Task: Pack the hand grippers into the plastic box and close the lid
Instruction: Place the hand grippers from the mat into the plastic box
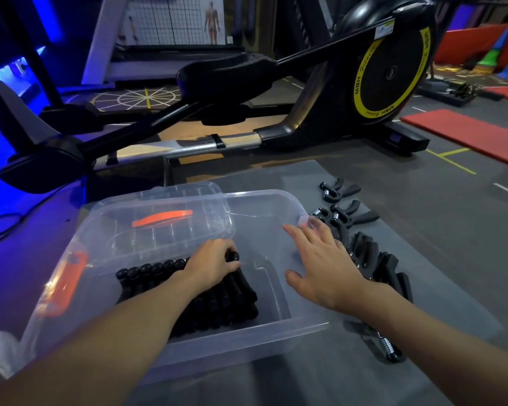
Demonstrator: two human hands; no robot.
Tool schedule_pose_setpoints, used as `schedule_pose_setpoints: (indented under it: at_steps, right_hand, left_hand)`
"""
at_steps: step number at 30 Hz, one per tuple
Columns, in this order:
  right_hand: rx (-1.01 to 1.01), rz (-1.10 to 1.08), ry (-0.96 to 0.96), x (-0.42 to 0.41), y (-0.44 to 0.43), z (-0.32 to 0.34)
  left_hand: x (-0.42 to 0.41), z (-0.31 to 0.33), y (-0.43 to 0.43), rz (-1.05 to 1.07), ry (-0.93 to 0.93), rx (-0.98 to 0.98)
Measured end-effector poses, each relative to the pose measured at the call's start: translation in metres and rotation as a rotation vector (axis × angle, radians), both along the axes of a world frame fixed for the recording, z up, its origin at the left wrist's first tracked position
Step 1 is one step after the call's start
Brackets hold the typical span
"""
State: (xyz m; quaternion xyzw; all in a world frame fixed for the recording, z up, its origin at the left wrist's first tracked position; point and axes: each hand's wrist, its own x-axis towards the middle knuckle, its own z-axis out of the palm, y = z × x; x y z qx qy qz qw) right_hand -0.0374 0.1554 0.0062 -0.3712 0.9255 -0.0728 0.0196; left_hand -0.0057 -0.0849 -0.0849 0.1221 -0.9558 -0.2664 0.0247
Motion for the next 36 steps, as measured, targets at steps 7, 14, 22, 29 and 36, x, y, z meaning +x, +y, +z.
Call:
schedule_pose_setpoints:
  at_steps: [7, 14, 22, 29, 36]
  right_hand:
    - [-0.182, -0.009, -0.060, -0.004, 0.002, -0.004]
    - [-0.666, -0.134, -0.253, 0.001, 0.017, -0.006]
    - [-0.609, -0.660, -0.286, -0.031, 0.114, -0.058]
    - [-0.370, -0.753, -0.484, -0.035, 0.167, -0.102]
    - [-0.258, -0.695, -0.495, -0.035, 0.160, -0.124]
  left_hand:
    - [0.005, 0.007, -0.004, -0.056, -0.053, -0.052]
    - [0.014, 0.057, 0.031, -0.142, 0.135, -0.112]
    - [0.013, 0.106, 0.139, -0.379, 0.326, -0.083]
    - [0.013, 0.083, 0.151, -0.390, 0.167, -0.347]
    - [0.018, 0.084, 0.154, -0.381, 0.159, -0.324]
